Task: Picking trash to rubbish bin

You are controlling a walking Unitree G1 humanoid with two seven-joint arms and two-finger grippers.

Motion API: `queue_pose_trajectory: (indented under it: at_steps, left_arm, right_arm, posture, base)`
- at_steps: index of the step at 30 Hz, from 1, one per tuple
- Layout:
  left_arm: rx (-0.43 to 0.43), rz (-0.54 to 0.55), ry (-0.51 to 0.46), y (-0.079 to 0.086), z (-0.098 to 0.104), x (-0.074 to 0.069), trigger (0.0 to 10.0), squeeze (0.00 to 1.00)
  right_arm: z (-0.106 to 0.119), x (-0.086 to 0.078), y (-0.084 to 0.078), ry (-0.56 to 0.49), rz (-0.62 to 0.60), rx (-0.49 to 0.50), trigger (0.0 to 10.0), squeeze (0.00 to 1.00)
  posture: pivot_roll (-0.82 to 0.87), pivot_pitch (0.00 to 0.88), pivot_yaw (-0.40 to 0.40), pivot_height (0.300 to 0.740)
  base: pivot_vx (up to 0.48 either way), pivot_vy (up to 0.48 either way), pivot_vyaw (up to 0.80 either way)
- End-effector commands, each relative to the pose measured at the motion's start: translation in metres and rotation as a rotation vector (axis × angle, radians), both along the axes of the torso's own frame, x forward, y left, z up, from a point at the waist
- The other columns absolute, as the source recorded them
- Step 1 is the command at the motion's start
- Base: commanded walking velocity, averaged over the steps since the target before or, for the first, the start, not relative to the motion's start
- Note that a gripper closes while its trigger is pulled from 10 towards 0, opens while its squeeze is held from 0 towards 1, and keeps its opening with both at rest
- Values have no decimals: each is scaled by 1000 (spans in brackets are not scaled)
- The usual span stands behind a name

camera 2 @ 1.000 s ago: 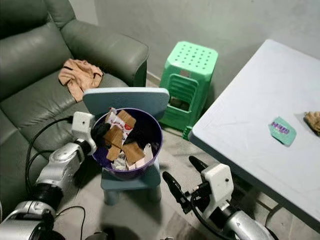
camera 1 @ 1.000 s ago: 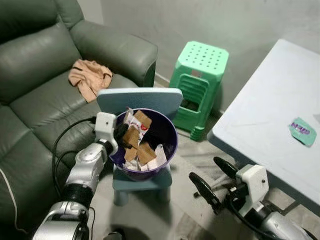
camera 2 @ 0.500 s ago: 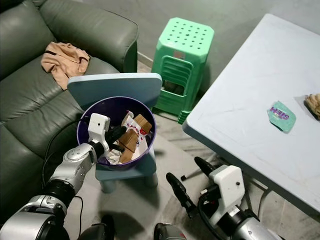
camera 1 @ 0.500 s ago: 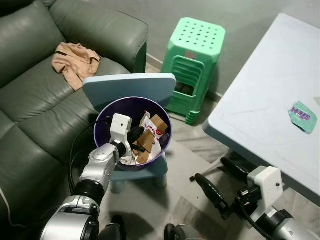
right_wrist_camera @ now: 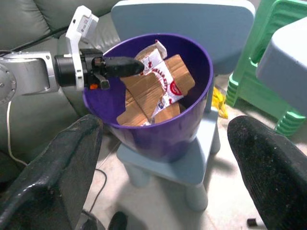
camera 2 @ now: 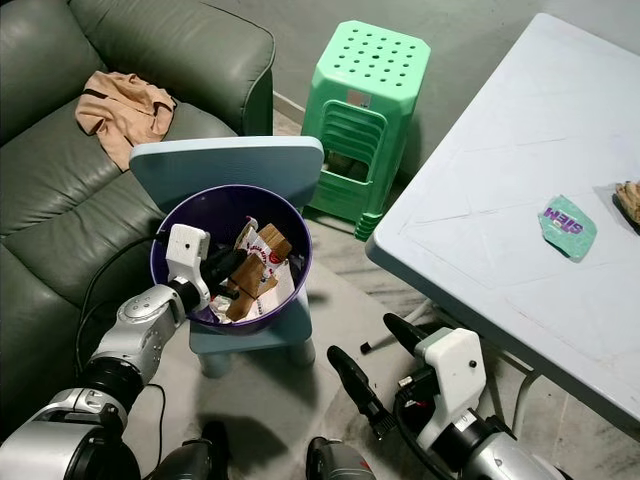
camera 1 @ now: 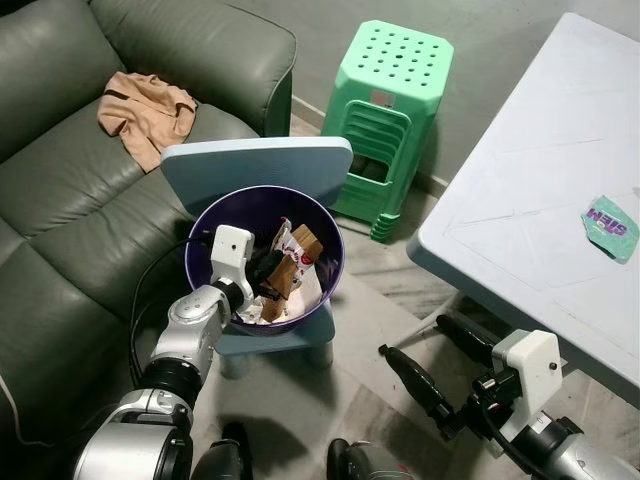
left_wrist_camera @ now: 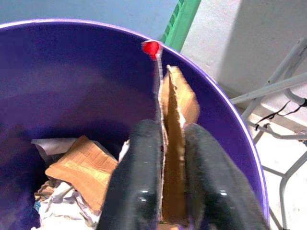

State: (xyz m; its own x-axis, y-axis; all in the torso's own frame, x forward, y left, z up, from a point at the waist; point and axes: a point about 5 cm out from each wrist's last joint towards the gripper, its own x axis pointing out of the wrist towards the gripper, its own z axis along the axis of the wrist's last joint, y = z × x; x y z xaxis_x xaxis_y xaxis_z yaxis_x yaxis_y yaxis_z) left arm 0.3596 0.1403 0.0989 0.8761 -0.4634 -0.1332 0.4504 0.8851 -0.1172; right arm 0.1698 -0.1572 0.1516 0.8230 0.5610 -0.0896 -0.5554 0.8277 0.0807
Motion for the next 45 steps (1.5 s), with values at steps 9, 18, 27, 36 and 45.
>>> queue_pose_trajectory:
  at_steps: [9,18,27,36,45]
  left_arm:
    - [1,-23,17,-2,-4,-1,10000,1000]
    - [13,-28,13,-1,-4,-1,10000,1000]
    - [9,-12,2,1,-1,1,10000,427]
    - [-61,58,-70,6,11,2,10000,0]
    - [-105,116,-125,6,20,-2,10000,0]
  right_arm:
    - [3,-4,1,7,3,2,10000,0]
    - [3,-3,1,9,4,9,10000,0]
    - [2,-1,1,10,-1,15,10000,0]
    - [3,18,1,-50,-41,41,10000,0]
    - [5,42,0,-114,-85,67,10000,0]
  posture:
    - [-224,332,-94,740]
    - [-220,335,-93,740]
    - [-211,324,-93,740]
    - [-161,278,-78,740]
    - [-95,221,-69,740]
  base:
    - [0,0,0]
    - [0,0,0]
    - [0,0,0]
    - [0,0,0]
    - [0,0,0]
